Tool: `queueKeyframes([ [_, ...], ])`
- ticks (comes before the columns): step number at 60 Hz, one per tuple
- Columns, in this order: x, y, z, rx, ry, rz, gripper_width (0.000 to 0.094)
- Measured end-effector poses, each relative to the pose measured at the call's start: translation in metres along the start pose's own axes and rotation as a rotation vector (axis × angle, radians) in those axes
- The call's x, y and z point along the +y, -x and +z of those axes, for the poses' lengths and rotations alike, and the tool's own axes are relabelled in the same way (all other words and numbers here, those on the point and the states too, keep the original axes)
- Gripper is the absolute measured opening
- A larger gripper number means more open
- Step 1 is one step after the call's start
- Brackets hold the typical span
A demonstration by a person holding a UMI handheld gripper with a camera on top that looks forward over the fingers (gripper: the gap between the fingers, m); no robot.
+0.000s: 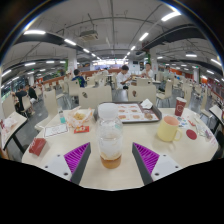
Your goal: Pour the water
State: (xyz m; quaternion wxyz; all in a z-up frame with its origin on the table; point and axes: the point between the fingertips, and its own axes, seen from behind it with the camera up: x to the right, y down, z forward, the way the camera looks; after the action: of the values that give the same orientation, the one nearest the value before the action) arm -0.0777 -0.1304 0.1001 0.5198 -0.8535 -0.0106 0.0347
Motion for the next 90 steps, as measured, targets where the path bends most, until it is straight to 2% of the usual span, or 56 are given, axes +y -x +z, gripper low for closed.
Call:
queueKeyframes([
  [8, 0.0, 0.006, 0.051, 0.012, -0.026, 0.014, 0.0823],
  [11, 0.0, 0.006, 0.068, 0.015, -0.034, 0.01, 0.075],
  [14, 0.003, 0.004, 0.076, 0.031, -0.043, 0.008, 0.057],
  [19, -0.002, 0.006, 0.08, 0.028, -0.076, -0.009, 0.0535],
  [25, -0.004, 0.006, 0.083, 0.031, -0.069, -0.02, 0.0438],
  [27, -0.004, 0.007, 0.084, 0.032, -0.064, -0.032, 0.0434],
  [28, -0.005, 0.007, 0.084, 0.031, -0.062, -0.038, 0.04],
  [36, -0.009, 0.016, 0.081, 0.009, -0.041, -0.032, 0.0402],
  [42, -0.039, 0.024, 0.073, -0.046, -0.06, 0.024, 0.04],
  [58, -0.166, -0.002, 0.062, -0.329, -0.135, 0.624, 0.0398],
  [64, -0.197, -0.027, 0.06, -0.439, -0.121, 0.951, 0.0401],
  [70, -0.204, -0.063, 0.075, -0.519, -0.085, 1.267, 0.0399],
  [80, -0.182, -0.102, 0.108, -0.592, -0.011, 1.657, 0.0397],
  [90, -0.148, -0.124, 0.13, -0.587, 0.058, 1.896, 0.0399],
])
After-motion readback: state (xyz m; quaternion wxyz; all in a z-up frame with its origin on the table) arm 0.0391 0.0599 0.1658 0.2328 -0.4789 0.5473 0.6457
